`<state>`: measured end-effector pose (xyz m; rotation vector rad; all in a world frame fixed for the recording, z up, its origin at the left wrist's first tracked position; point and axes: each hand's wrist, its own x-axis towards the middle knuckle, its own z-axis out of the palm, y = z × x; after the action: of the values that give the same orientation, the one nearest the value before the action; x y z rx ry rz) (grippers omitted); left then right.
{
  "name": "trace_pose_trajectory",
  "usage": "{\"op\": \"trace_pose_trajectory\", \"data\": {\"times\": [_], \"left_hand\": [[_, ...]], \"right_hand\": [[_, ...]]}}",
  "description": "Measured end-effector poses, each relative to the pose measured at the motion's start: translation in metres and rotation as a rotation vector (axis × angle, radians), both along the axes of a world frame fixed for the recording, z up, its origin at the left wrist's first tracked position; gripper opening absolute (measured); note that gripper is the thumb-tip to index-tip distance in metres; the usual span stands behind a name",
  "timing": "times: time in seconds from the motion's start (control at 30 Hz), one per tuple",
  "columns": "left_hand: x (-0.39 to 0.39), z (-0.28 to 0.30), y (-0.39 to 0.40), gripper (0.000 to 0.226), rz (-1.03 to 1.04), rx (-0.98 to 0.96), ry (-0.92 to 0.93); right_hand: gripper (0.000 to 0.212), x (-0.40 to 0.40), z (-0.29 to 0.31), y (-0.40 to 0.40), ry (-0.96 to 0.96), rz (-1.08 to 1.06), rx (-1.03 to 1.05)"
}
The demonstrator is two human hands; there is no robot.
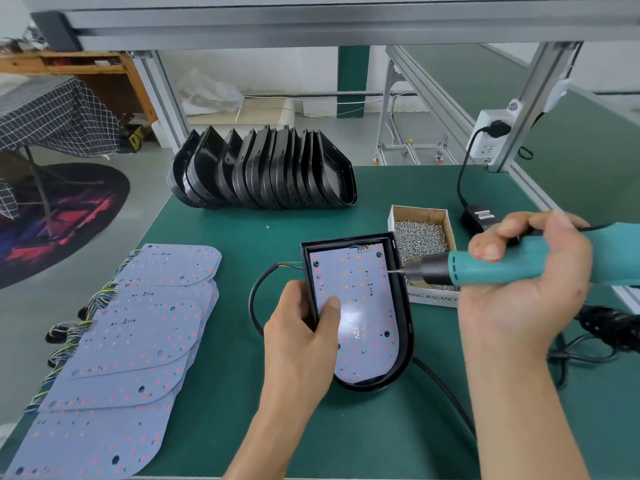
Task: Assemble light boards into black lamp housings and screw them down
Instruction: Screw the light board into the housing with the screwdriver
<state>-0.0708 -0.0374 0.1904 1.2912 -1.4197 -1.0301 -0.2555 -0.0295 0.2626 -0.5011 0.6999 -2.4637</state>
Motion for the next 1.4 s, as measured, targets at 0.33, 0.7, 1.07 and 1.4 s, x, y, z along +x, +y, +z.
{"op": "trace_pose_trajectory", "data": {"times": [0.33,0.7,1.07,1.4], "left_hand": [[0.012,0.005,-0.006,0.009,0.025,0.044,0.147],[-0.008,0.032,-0.002,0.032,0.077,0.003,0.226],[-0.011,0.04,0.011,0.014,0.075,-0.125,0.098],[0.01,0.034,-0.008,0.026,0.172,0.011,0.256]], "right_hand": [[0.024,-0.042,-0.004,0.02,0.08,0.204,0.184],[0.016,-0.013,-0.022,0.027,0.489,0.458,0.619],[0.039,-0.011,-0.02,0.031,0.575,0.365,0.627],[0.019,-0.023,-0.036,0.026,0.643,0.518,0.864]]}}
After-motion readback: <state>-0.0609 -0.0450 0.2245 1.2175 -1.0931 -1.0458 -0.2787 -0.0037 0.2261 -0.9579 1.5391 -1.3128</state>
